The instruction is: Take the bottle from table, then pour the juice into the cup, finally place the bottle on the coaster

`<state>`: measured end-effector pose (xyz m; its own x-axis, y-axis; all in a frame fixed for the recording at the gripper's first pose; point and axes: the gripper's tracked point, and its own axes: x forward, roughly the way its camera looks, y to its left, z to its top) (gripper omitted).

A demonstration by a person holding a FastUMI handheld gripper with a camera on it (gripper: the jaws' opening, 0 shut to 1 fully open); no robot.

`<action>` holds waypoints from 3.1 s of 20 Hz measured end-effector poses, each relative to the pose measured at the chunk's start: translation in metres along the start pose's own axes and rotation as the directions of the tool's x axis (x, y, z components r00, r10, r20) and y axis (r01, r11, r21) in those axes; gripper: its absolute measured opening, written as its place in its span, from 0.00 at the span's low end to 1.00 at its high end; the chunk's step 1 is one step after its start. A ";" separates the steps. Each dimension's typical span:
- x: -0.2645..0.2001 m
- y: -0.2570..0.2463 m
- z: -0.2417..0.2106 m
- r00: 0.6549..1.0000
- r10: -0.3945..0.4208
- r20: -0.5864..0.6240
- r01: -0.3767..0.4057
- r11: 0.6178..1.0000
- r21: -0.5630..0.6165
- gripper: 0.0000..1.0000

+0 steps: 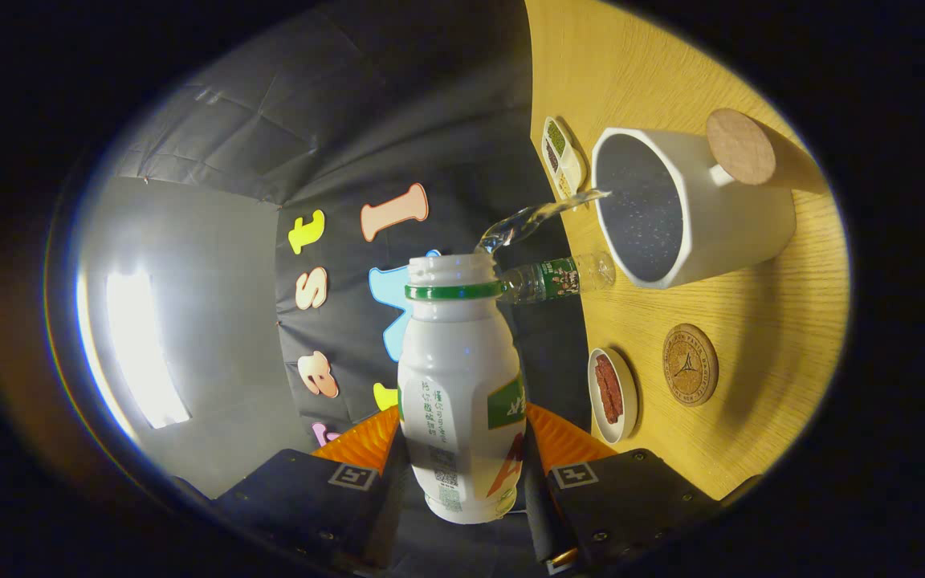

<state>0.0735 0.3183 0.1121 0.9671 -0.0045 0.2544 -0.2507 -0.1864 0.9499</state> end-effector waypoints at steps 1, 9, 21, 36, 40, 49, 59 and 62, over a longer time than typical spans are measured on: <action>-0.001 0.001 0.000 1.000 0.002 0.001 -0.002 1.000 0.005 0.64; 0.000 0.004 -0.001 1.000 0.012 0.001 -0.012 0.999 0.031 0.64; 0.000 0.006 -0.001 1.000 0.017 0.008 -0.018 0.998 0.068 0.64; 0.001 0.008 0.000 1.000 0.019 0.013 -0.020 0.995 0.101 0.64; 0.002 0.008 -0.001 1.000 0.018 0.016 -0.020 0.993 0.115 0.64; 0.001 0.010 -0.001 1.000 0.016 0.023 -0.019 0.989 0.146 0.64; 0.003 0.009 0.004 0.999 0.011 0.035 -0.017 0.984 0.177 0.64; 0.002 0.012 0.006 0.999 0.013 0.044 -0.022 0.981 0.192 0.64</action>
<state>0.0730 0.3102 0.1227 0.9646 -0.0505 0.2587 -0.2586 -0.3717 0.8916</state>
